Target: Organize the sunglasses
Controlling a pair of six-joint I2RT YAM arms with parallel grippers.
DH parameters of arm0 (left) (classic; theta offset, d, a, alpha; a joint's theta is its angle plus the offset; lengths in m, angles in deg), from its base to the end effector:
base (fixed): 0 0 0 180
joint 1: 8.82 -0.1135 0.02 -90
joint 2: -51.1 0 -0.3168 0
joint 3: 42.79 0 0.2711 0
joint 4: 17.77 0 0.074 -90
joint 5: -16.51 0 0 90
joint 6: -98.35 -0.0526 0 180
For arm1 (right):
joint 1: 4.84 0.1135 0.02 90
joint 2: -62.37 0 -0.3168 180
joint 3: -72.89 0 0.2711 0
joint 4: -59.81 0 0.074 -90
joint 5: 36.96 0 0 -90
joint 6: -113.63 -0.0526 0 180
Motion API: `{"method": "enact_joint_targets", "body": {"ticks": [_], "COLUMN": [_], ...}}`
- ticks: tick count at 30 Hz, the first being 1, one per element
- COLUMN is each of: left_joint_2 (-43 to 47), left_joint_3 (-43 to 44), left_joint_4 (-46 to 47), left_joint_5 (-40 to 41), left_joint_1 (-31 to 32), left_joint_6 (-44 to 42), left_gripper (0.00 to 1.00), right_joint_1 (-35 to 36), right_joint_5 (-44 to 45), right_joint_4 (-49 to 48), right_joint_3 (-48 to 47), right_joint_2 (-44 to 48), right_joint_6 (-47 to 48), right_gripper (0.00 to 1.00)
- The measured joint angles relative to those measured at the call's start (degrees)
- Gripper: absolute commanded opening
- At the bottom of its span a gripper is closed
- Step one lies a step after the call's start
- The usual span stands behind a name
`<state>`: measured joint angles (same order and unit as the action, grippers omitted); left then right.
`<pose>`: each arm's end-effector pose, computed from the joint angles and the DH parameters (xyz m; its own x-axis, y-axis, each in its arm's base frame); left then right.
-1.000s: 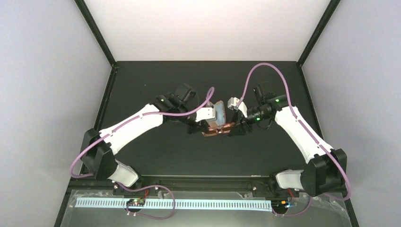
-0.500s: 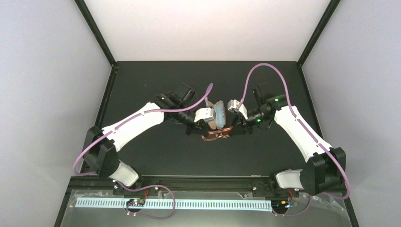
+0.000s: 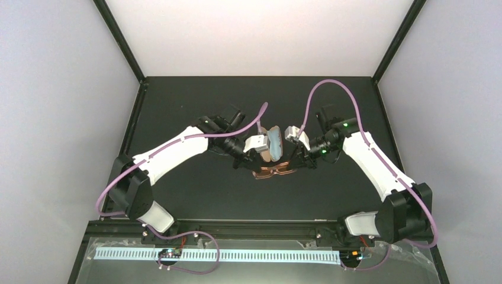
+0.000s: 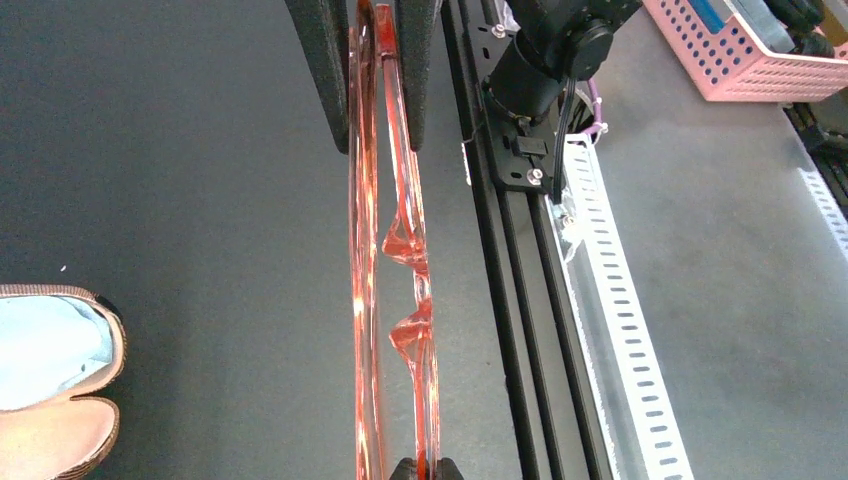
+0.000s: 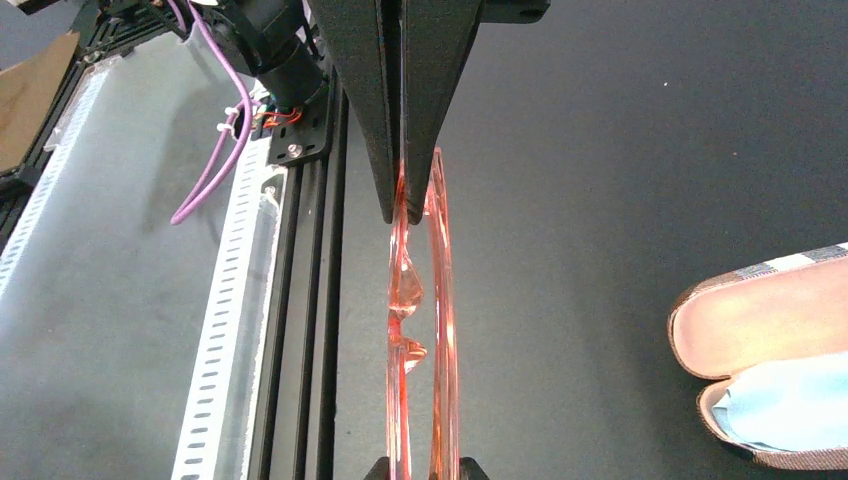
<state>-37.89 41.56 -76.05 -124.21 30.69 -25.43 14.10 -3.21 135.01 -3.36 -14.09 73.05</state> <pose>0.2314 -0.2436 0.3128 -0.1959 0.6178 -0.7616 0.9427 -0.0953 -0.3197 0.2156 0.1202 0.3206 -0.3080 -0.5518 -0.7750 -0.9414 0.0590 0.3321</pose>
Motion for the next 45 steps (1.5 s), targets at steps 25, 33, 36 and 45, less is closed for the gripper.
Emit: {"method": "enact_joint_targets", "body": {"ticks": [25,33,36,45], "left_joint_2": [10.82,12.87,12.55,8.02], "left_joint_3": [-9.86,-13.79,-15.78,-15.56], "left_joint_4": [18.32,30.01,33.03,35.52], "left_joint_5": [8.52,23.5,30.03,43.41], "left_joint_1": [-1.42,3.52,6.21,9.38], "left_joint_6": [1.7,-0.57,-1.99,-5.29], "left_gripper": [0.93,0.99,0.98,0.79], "right_joint_1": [0.0,0.0,0.0,0.0], "right_joint_5": [-0.79,-0.52,-1.33,-2.86], "right_joint_4": [-3.37,-4.11,-3.17,-1.55], "right_joint_3": [-6.73,-13.9,-15.93,-16.35], "right_joint_2": [-8.57,-15.63,-18.08,-19.34], "right_joint_6": [-13.68,-21.73,-22.97,-23.89], "right_gripper": [0.08,0.08,0.08,0.09]}}
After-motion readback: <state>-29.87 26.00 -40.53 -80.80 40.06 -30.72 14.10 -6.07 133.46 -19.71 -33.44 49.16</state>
